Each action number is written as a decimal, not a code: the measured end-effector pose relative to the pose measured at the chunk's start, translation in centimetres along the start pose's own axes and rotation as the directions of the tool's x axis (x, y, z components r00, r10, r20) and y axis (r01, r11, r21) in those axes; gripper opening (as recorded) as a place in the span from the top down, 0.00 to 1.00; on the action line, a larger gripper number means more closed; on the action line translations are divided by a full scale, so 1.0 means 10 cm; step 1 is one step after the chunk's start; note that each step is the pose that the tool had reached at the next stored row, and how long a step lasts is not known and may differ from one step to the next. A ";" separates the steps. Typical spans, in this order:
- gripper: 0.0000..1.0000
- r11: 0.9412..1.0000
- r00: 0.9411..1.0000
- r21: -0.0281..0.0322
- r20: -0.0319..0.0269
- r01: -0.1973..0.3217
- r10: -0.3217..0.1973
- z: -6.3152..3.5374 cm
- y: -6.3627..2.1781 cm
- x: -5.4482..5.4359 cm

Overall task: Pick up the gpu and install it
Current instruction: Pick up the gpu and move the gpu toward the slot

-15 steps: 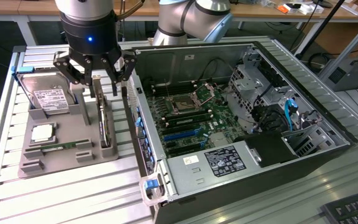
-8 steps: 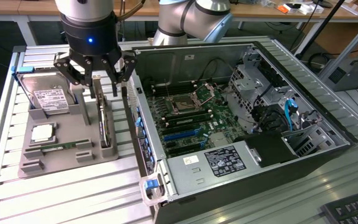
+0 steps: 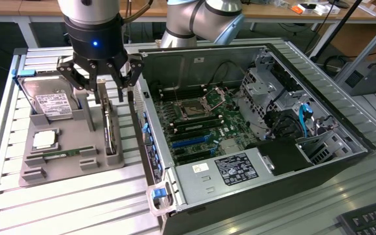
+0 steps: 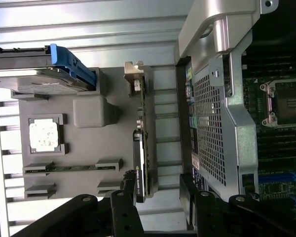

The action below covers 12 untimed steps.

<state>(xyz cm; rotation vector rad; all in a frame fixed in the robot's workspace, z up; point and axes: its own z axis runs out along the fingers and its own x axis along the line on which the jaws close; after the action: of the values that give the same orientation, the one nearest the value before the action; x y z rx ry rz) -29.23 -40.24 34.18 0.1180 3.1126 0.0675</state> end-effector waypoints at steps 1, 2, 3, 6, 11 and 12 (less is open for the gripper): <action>0.52 1.000 1.000 0.000 0.000 0.000 0.000 0.003 0.000 0.00; 0.52 1.000 1.000 0.000 0.000 0.000 0.000 0.005 0.000 0.00; 0.52 1.000 1.000 0.000 0.000 0.000 0.000 0.007 0.000 0.00; 0.52 1.000 1.000 0.000 0.000 0.000 0.000 0.017 -0.001 0.00; 0.52 1.000 1.000 0.000 0.000 0.000 0.000 0.029 -0.001 0.00; 0.52 1.000 1.000 0.000 0.000 0.000 0.000 0.031 -0.001 0.00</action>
<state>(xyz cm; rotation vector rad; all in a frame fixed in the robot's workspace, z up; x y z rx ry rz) -29.23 -40.23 33.88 0.1180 3.1126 0.0676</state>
